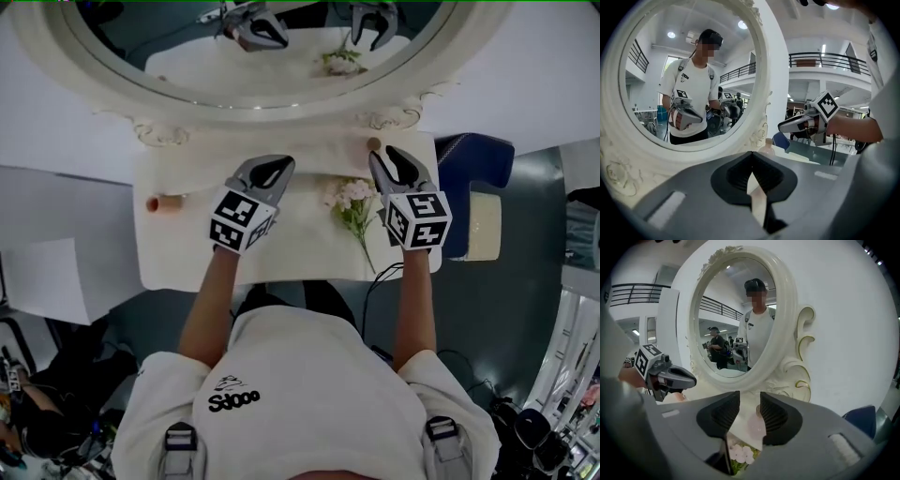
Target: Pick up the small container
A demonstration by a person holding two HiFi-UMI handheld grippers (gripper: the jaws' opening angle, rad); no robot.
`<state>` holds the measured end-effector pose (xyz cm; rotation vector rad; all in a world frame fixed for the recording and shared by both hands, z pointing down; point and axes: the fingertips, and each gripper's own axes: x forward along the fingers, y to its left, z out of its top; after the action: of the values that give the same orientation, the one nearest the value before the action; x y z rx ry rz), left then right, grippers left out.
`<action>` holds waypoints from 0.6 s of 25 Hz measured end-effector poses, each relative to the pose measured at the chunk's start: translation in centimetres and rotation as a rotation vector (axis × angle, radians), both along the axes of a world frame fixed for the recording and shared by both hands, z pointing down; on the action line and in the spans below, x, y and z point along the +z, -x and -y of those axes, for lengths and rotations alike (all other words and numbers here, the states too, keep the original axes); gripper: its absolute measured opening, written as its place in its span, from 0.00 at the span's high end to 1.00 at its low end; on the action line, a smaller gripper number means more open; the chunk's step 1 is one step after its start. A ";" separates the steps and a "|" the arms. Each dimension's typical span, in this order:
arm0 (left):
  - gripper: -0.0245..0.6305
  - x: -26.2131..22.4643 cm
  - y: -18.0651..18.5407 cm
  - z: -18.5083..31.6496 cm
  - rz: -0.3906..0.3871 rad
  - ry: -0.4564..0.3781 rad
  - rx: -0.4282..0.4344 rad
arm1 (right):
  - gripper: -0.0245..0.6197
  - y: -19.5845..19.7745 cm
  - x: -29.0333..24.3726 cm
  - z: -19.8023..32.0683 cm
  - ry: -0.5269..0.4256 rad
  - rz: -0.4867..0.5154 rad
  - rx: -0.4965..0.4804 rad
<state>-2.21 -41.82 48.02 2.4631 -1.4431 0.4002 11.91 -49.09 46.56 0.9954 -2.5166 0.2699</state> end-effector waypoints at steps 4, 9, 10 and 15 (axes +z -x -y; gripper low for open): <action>0.93 1.7 -0.1 0.6 0.020 0.041 -0.058 | 0.71 0.2 2.8 1.5 0.037 0.019 -0.054; 0.94 2.3 0.5 1.3 0.016 0.072 -0.090 | 0.69 0.7 4.7 2.5 0.070 0.005 -0.065; 0.93 2.5 0.6 1.3 0.017 0.078 -0.094 | 0.68 0.9 4.9 2.8 0.057 0.002 -0.064; 0.94 3.6 0.7 1.6 0.026 0.108 -0.117 | 0.67 1.4 6.2 4.0 0.007 -0.031 -0.085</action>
<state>-2.93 -43.47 51.60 2.2850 -1.5256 0.4743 10.54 -53.08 52.78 0.8804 -2.5208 0.2353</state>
